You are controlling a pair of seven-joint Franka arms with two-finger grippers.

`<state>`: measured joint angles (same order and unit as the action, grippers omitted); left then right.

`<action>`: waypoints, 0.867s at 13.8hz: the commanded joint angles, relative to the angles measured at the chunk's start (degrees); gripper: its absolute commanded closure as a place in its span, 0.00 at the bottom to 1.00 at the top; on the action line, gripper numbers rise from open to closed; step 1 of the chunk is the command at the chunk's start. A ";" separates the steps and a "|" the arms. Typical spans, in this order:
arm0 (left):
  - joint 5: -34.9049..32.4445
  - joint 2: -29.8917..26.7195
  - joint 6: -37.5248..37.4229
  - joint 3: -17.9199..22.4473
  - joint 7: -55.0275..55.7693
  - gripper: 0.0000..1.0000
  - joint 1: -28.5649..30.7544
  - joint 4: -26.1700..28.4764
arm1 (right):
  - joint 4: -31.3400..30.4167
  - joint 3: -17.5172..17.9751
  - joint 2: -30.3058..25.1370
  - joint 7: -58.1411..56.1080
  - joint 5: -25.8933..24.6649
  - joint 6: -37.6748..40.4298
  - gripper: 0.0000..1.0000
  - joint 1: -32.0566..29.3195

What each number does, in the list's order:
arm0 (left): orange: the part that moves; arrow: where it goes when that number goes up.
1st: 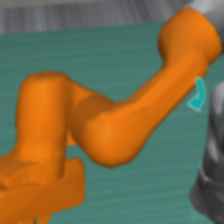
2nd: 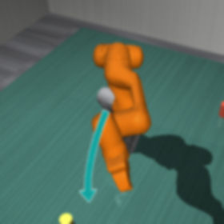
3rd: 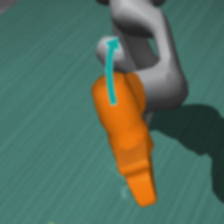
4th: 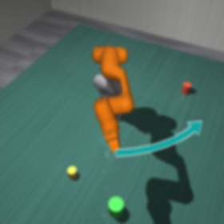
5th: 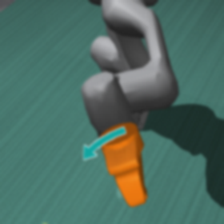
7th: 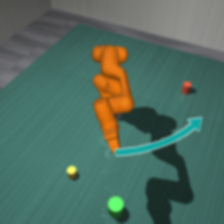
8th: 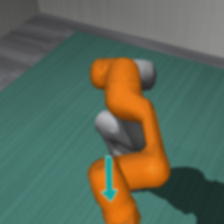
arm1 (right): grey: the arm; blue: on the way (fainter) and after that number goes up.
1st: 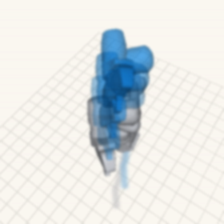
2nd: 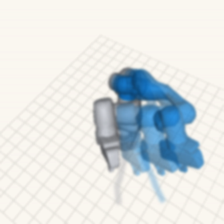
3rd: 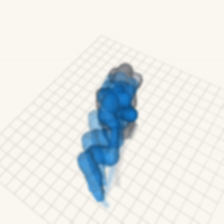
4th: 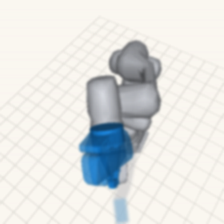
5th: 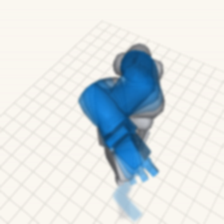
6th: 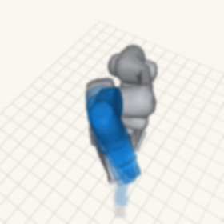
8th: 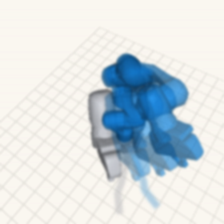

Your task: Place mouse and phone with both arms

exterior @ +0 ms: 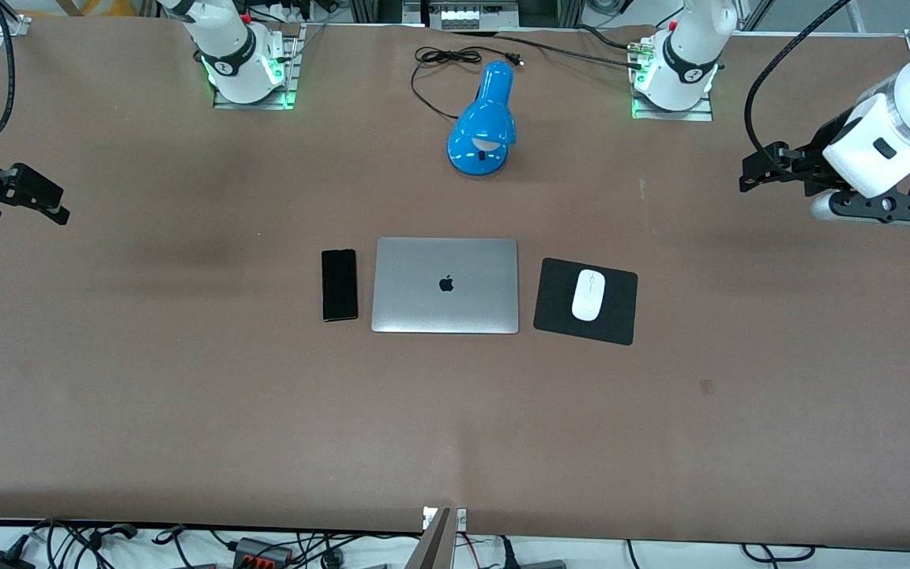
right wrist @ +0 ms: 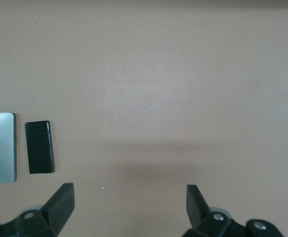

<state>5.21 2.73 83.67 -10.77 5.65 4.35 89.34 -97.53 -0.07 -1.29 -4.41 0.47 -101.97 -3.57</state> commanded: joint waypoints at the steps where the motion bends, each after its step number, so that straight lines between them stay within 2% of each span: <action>1: 0.15 -0.09 -0.87 -0.30 0.33 0.00 0.31 -1.01 | -1.52 0.87 -1.61 -0.07 -0.56 0.54 0.00 -0.65; 12: 0.15 0.00 -0.87 -0.30 0.24 0.00 0.31 -1.01 | -1.43 0.87 -1.70 -0.69 -0.21 0.72 0.00 -0.47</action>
